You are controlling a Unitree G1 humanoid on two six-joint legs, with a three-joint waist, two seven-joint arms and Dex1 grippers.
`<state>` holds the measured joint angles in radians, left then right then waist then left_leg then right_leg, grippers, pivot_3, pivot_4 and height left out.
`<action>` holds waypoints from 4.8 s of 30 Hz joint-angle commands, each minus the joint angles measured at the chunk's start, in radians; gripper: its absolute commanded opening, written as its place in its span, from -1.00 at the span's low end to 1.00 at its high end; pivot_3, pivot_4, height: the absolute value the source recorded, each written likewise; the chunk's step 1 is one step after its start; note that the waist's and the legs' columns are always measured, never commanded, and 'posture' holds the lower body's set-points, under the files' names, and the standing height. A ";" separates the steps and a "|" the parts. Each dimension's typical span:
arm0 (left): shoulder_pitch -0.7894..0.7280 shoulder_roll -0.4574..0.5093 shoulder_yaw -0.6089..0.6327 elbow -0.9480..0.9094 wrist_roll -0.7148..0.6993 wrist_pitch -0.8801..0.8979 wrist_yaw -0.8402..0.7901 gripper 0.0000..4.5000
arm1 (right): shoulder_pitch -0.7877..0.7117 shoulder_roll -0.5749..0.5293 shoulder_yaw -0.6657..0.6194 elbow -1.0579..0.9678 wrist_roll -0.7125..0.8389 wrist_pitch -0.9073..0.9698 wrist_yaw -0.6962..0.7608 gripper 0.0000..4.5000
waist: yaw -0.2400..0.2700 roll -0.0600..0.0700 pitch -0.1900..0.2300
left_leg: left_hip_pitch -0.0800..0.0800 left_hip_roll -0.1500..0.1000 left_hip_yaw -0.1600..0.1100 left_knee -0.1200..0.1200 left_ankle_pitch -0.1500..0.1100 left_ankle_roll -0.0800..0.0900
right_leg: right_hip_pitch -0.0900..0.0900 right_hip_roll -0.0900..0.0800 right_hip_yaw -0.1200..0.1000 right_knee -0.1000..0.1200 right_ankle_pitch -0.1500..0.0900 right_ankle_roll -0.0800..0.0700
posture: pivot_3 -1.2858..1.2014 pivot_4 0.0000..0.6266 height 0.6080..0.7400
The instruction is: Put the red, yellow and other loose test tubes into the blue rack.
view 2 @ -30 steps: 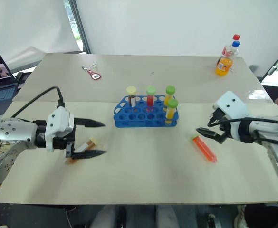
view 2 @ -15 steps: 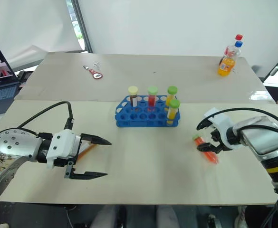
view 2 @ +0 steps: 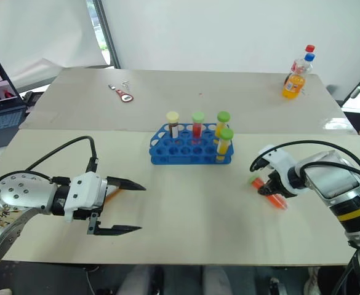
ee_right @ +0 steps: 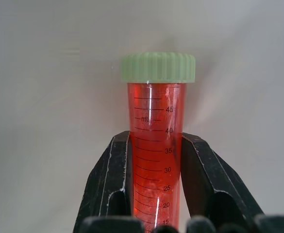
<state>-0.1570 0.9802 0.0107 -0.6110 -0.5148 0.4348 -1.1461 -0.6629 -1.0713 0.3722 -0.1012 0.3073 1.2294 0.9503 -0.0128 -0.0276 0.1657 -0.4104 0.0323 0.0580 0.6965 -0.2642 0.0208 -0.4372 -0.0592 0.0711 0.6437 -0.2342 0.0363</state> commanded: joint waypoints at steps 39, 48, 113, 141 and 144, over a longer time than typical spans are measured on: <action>-0.049 -0.064 0.175 0.077 -0.121 0.092 0.107 1.00 | 0.139 0.961 -0.334 0.204 -0.219 -1.099 -0.681 -0.56 | -0.004 -0.001 -0.001 | 0.003 0.000 -0.003 0.000 0.001 -0.002 | 0.002 0.000 -0.002 0.004 0.001 0.000 | 0.03 -0.52 0.89; -0.075 -0.087 0.164 0.082 -0.128 0.121 0.158 1.00 | 0.157 1.015 -0.353 0.261 -0.211 -1.172 -0.734 -0.56 | -0.008 -0.001 -0.001 | 0.003 0.000 -0.003 0.000 0.001 -0.002 | 0.002 0.000 -0.002 0.004 0.001 0.000 | 0.03 -0.52 0.89; -0.673 -0.117 -0.233 0.519 0.197 0.348 0.039 -0.60 | 0.307 0.131 -0.618 -0.584 0.538 -0.344 -0.142 0.67 | 0.030 -0.007 0.003 | -0.007 -0.001 -0.007 0.007 0.001 -0.001 | -0.001 0.001 -0.004 0.003 0.000 0.000 | 0.03 -0.52 0.89; -0.760 -0.847 -0.095 1.174 0.289 -0.380 0.375 -0.60 | 0.580 0.075 -0.830 -0.795 0.709 -0.221 -0.429 0.67 | 0.026 -0.006 0.002 | -0.012 -0.004 -0.017 0.017 -0.001 0.002 | 0.001 0.000 -0.003 0.002 0.003 0.004 | 0.03 -0.52 0.89; -0.766 -0.866 -0.093 1.219 0.298 -0.416 0.381 -0.60 | 0.600 0.066 -0.845 -0.801 0.732 -0.215 -0.454 0.67 | 0.026 -0.006 0.002 | -0.012 -0.004 -0.018 0.017 -0.001 0.002 | 0.001 0.000 -0.003 0.002 0.003 0.004 | 0.03 -0.52 0.89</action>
<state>-0.8980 0.1249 -0.0877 0.5998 -0.2241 0.0502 -0.7654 -0.0627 -0.9910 -0.4274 -0.8771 1.0173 1.0118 0.5125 0.0129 -0.0334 0.1675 -0.4221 0.0283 0.0392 0.7130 -0.2649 0.0225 -0.4358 -0.0594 0.0678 0.6462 -0.2312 0.0408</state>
